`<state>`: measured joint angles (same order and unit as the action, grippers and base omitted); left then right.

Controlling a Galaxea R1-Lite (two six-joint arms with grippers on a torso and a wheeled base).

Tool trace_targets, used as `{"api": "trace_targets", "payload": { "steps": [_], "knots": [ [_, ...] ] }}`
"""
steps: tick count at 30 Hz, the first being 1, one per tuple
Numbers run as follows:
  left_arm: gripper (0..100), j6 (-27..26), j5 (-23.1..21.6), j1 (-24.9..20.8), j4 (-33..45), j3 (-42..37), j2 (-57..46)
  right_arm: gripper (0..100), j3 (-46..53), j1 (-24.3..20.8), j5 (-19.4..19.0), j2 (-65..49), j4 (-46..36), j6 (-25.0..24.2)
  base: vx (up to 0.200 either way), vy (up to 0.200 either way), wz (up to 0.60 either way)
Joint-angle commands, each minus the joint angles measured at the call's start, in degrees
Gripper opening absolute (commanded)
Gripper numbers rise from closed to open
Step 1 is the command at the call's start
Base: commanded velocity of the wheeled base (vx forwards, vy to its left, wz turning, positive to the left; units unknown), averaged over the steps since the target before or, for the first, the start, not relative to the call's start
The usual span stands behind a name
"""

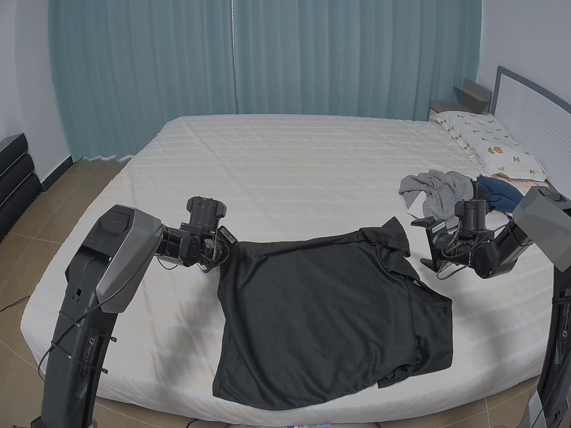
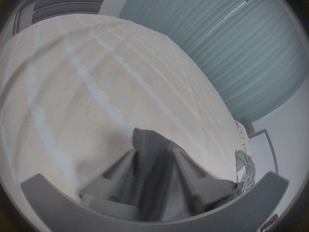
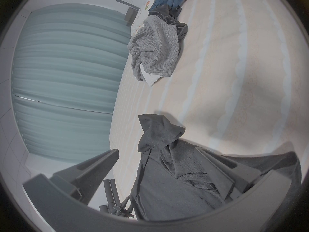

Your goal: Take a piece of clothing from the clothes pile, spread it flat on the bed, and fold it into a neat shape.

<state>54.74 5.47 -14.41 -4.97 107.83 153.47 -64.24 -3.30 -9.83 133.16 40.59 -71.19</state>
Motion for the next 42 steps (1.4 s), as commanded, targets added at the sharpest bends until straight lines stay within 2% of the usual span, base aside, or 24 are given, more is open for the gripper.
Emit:
{"api": "trace_targets", "payload": {
  "steps": [1, 3, 9, 21, 34, 35, 42],
  "knots": [
    [0, 0.1, 0.7, 0.3, 3.0, 4.6, 1.8, 100, -0.1, -0.1, 0.0, -0.1, 0.0, 0.1, 0.0, 0.0, 0.0],
    [0, 0.1, 1.7, 0.4, 5.2, 6.8, 2.4, 100, -0.1, -0.1, 0.0, 0.0, 0.0, 0.0, 0.0, 0.0, 0.0],
    [0, -0.1, 1.8, 1.4, 3.7, 6.8, 0.8, 100, -0.1, -0.1, 0.0, -0.1, 0.0, 0.0, 0.0, 0.0, 0.0],
    [0, -0.3, 1.8, 5.1, -9.7, 6.8, -2.2, 100, 0.0, -0.1, 0.1, -0.2, 0.1, 0.1, 0.0, 0.0, 0.0],
    [0, -0.8, 1.2, 4.8, -8.7, 6.8, -1.1, 100, 0.0, -0.1, 0.1, -0.3, 0.0, 0.2, 0.0, 0.0, 0.0],
    [100, -0.8, 1.1, 4.8, -8.6, 6.8, -1.1, 100, 0.0, -0.1, 0.1, -0.3, 0.0, 0.2, 0.0, 0.0, 0.0],
    [100, -1.1, 1.3, 5.4, -6.2, 6.8, -1.7, 100, 0.7, -0.1, 0.2, -0.9, -0.3, 1.5, 0.0, 0.0, 0.0]
  ]
}}
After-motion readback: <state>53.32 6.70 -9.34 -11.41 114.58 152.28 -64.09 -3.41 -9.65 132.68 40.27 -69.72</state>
